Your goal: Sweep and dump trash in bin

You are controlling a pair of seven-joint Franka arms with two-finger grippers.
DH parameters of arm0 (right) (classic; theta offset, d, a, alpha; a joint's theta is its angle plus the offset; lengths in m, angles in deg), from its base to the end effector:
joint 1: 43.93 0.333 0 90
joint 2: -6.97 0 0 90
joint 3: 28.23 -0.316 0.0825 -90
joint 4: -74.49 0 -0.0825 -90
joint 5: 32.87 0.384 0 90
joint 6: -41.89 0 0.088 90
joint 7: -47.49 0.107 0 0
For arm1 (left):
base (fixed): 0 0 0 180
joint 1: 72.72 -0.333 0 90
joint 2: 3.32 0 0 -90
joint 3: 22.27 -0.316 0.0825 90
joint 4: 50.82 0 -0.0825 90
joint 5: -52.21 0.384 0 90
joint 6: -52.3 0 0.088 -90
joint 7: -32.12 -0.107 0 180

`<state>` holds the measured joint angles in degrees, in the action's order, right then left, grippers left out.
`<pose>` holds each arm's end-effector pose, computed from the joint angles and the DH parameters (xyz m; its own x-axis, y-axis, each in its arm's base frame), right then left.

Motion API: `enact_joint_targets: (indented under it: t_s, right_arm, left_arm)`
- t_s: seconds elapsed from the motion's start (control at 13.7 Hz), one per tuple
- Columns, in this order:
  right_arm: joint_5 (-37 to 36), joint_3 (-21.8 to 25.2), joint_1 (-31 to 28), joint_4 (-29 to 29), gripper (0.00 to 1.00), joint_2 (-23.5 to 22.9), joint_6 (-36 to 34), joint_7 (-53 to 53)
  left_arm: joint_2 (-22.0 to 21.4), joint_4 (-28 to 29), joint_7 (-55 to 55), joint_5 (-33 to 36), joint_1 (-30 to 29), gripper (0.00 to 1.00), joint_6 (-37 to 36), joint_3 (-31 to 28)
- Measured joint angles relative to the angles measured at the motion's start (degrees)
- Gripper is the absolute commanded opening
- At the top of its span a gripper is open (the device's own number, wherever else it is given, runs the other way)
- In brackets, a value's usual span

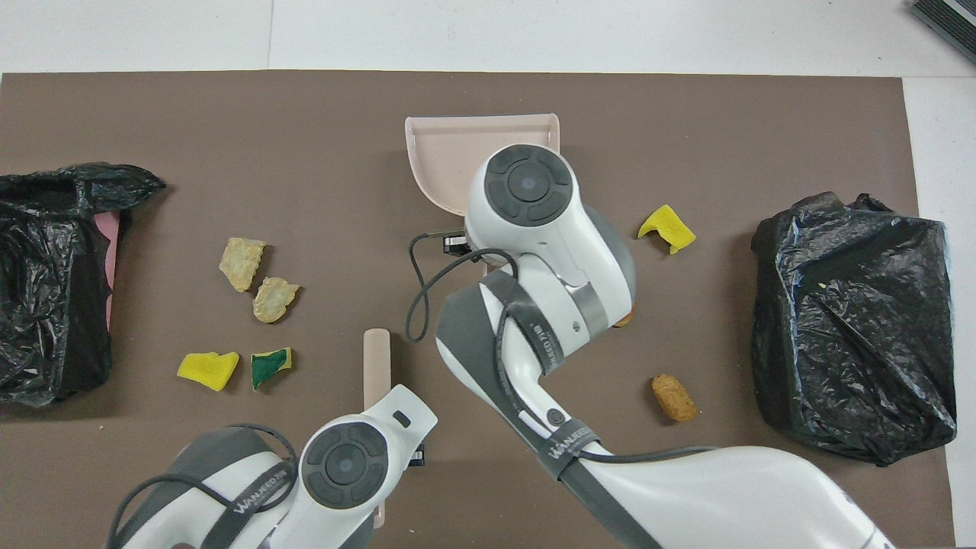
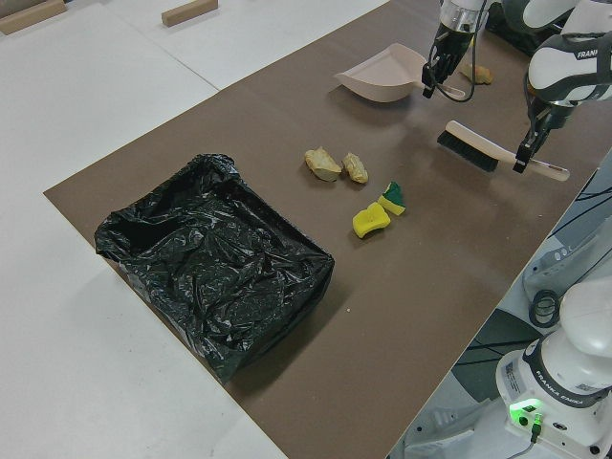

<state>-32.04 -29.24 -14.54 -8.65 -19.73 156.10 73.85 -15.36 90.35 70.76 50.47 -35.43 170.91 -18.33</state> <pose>0.6050 0.3536 0.4256 0.9964 0.0612 0.0587 0.0643 -0.9965 -0.0531 0.3238 -0.2855 0.3594 0.9887 -0.0171 -0.1487 -0.0332 -0.9937 -0.1071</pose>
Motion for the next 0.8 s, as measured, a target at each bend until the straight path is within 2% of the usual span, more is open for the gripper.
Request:
enact_joint_targets:
  t_s: [0.22, 0.44, 0.8]
  right_arm:
    - [0.00, 0.02, -3.86, -1.25, 0.00, 3.73, -4.95, -16.09]
    - [-0.02, -0.02, -4.73, -2.02, 0.00, 6.03, -9.73, -34.12]
    - [-0.05, 0.04, -7.03, -5.74, 0.00, 6.80, -9.27, -65.89]
  left_arm:
    - [-0.42, -3.69, -3.74, 0.62, -7.81, 0.00, -3.69, -0.20]
    - [-0.92, -6.88, -4.19, 3.40, -12.99, 0.00, -6.76, -0.28]
    - [-0.90, -6.96, -2.28, 4.54, -24.47, 0.00, -12.19, -0.34]
